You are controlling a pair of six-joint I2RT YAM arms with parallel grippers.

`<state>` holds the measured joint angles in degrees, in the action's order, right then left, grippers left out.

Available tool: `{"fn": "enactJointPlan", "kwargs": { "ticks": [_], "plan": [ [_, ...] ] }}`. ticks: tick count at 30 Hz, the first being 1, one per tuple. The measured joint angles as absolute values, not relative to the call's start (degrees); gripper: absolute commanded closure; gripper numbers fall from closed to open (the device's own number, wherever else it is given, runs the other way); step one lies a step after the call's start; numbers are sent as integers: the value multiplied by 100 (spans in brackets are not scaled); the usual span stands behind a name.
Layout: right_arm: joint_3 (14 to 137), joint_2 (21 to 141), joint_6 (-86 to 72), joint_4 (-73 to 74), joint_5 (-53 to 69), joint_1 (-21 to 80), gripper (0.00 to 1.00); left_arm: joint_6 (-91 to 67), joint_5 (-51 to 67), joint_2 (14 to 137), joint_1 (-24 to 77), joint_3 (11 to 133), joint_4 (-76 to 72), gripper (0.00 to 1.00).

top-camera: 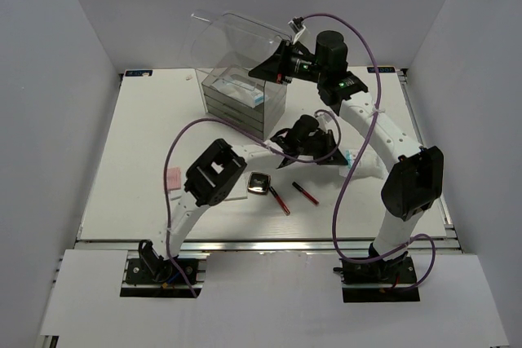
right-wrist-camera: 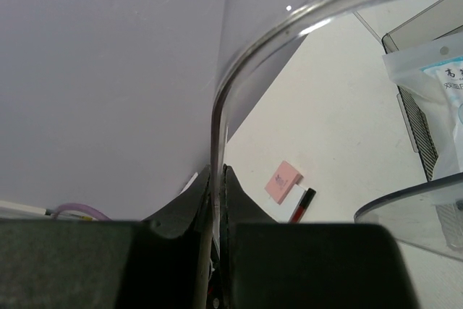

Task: Organize the makeup

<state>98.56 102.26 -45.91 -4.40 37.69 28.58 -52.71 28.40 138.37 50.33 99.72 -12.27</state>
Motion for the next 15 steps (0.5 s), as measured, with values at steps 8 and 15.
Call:
{"fn": "enactJointPlan", "kwargs": {
  "ticks": [8, 15],
  "plan": [
    [9852, 10197, -4783, -469, 3745, 2853, 100, -4851, 2528, 11325, 4873, 7673, -1557, 100],
    [9747, 10162, -4901, -615, 3745, 2849, 100, -4565, 2298, 9539, 4923, 5946, -1800, 100]
  ]
}}
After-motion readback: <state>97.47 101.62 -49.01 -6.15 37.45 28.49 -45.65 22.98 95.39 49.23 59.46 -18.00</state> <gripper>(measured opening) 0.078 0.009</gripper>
